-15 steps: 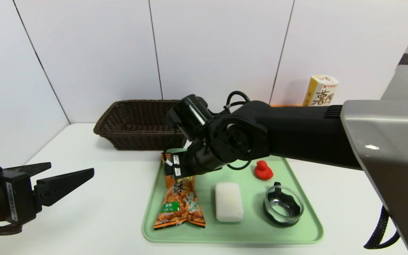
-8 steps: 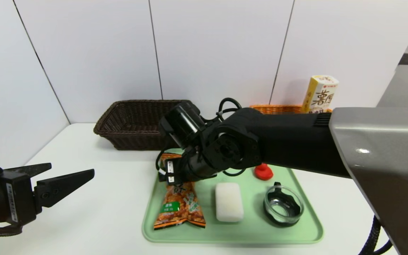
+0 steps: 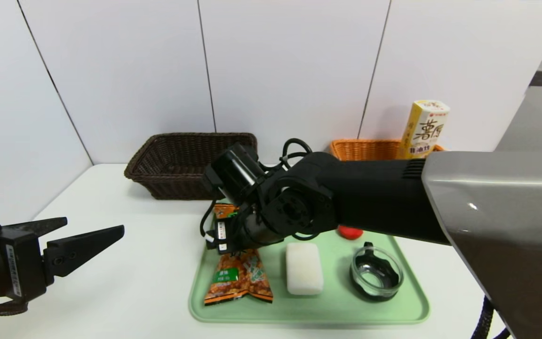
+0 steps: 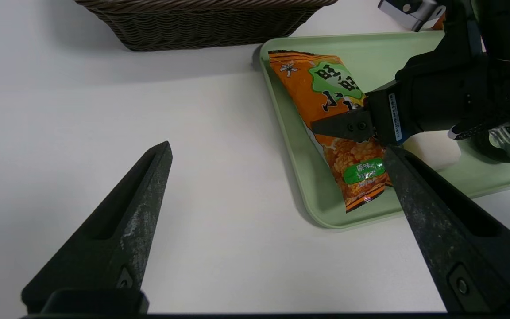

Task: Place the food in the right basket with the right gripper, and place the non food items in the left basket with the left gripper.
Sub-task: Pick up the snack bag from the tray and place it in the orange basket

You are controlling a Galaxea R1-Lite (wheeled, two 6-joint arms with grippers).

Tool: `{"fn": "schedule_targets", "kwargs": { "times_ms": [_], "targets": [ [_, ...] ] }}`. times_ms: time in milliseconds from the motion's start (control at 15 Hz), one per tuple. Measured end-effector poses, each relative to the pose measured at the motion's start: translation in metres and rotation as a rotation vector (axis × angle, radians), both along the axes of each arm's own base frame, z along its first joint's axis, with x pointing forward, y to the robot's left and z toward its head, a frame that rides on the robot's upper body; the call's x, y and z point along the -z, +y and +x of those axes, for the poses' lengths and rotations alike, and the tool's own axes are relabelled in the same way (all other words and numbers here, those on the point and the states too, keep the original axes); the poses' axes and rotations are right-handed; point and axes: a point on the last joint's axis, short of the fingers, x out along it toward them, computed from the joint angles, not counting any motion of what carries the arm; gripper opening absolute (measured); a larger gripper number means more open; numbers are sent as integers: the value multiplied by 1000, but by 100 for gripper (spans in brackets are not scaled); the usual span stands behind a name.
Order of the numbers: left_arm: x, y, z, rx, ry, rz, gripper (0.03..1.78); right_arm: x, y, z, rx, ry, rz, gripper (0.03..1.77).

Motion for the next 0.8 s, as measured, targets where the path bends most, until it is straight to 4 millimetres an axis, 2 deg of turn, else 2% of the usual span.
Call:
{"fn": "schedule_targets", "kwargs": {
  "times_ms": [400,667,800],
  "targets": [
    [2,1,-1,1,3,1,169,12,5,3,15,-11,-21,171],
    [3,1,-1,3,5,2,169,17,7,7,30,-28,-30,110],
    [3,1,-1,4,6,3,169,18,7,7,29,-27,-32,88]
  ]
}}
